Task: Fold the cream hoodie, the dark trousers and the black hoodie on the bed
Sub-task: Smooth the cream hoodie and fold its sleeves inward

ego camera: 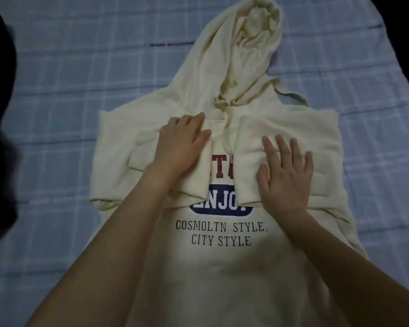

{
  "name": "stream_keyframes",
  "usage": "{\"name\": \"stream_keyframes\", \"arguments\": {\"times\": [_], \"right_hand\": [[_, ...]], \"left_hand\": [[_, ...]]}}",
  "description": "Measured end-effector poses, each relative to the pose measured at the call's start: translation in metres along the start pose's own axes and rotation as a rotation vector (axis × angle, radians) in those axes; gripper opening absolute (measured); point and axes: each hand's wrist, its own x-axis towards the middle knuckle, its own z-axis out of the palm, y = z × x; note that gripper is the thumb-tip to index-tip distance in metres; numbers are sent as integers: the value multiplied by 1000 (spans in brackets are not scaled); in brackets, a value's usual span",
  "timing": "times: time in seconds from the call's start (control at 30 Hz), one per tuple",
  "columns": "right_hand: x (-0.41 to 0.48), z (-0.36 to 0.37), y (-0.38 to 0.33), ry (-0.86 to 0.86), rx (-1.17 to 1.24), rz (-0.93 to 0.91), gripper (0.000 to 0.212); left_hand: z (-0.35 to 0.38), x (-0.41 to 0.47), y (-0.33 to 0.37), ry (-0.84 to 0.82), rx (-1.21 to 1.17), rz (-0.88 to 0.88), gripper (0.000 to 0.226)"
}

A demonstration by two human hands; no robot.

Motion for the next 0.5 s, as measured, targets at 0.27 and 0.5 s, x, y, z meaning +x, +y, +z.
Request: {"name": "stream_keyframes", "arguments": {"times": [0.27,0.5], "right_hand": [[1,0,0,-7,9,-11,59],[0,1,1,6,15,-35,58]], "left_hand": [[-1,5,26,280,-539,-106,13],[28,26,65,203,-143,-42,31]]}}
